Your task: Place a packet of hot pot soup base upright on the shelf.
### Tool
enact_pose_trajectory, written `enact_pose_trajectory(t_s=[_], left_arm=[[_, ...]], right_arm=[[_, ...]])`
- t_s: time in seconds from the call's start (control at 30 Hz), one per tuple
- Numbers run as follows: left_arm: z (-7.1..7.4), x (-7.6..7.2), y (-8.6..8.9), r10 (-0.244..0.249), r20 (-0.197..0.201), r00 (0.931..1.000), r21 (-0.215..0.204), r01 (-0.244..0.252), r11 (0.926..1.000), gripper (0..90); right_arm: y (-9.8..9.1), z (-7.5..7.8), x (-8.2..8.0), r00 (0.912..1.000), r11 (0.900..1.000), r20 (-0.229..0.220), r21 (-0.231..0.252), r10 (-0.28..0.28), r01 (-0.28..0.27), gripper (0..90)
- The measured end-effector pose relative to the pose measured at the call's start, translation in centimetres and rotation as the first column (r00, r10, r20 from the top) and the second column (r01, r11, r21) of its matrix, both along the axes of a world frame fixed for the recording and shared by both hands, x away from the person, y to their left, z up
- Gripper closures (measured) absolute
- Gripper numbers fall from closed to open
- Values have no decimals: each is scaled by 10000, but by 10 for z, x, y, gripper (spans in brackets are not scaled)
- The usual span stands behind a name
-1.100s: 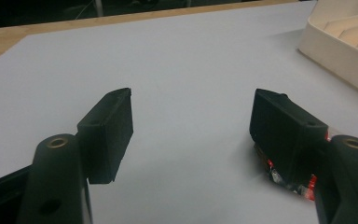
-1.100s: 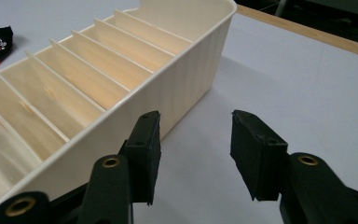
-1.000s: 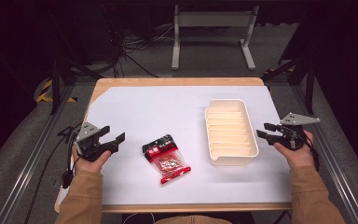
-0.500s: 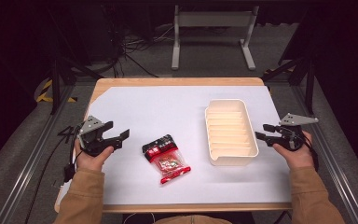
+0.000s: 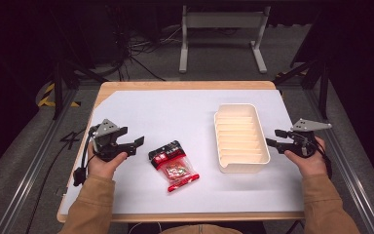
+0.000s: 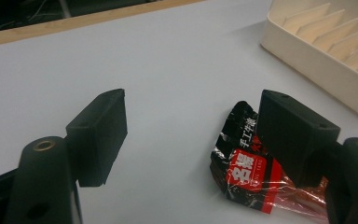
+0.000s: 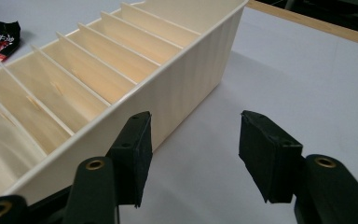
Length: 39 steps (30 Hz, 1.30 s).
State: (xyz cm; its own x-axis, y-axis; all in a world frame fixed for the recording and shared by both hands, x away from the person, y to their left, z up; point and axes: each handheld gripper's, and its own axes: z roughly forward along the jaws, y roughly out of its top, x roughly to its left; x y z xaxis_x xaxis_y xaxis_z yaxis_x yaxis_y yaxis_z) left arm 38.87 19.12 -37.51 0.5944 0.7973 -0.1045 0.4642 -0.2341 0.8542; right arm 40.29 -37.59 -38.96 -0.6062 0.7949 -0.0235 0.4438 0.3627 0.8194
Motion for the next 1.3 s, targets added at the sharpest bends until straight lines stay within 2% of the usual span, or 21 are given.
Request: enact_pose_trajectory(t_s=[0.1, 0.23, 0.3, 0.37, 0.4, 0.5, 0.67, 0.83, 0.9, 1.0, 1.3], left_arm=[[0, 0, -6, -192, -8, 9998, 198, 193, 9996, 254], [-1, 2, -12, -227, -125, 9997, 235, 230, 9995, 248], [-3, 4, -13, -286, -317, 9991, 173, 291, 9994, 253], [-9, 9, -17, -413, -749, 9963, 183, 427, 9989, 264], [-9, 9, -17, -413, -749, 9963, 183, 427, 9989, 273], [-16, 12, -21, -540, -1117, 9923, 400, 588, 9975, 286], [-24, 17, -25, -522, -1510, 9872, 638, 625, 9960, 287], [-34, 20, -28, -429, -1938, 9801, 680, 570, 9961, 286], [-37, 21, -28, -438, -2020, 9784, 820, 614, 9947, 286], [-42, 21, -30, -418, -2100, 9768, 799, 598, 9950, 281], [-52, 23, -37, -494, -2332, 9712, 1305, 816, 9881, 263]], right_arm=[[1, 0, 0, 10000, 10000, 5, 6, 7, -7, 437], [1, 0, -1, 10000, 10000, 6, 10, 35, -35, 417], [1, 0, -1, 10000, 10000, 23, -19, 30, -30, 404], [1, -1, -1, 10000, 10000, 16, -92, 23, -23, 399], [1, -1, -1, 10000, 10000, 16, -92, 23, -23, 399], [2, -1, -1, 10000, 9999, 6, -127, 26, -26, 395], [4, -2, -1, 10000, 9997, -25, -212, 71, -72, 388], [5, -3, -1, 9999, 9996, -21, -255, 108, -109, 385], [5, -3, -1, 9999, 9996, -21, -260, 123, -123, 380], [6, -3, -1, 9999, 9995, 22, -285, 153, -153, 380], [8, -4, -2, 9995, 9990, 144, -342, 283, -278, 399]])
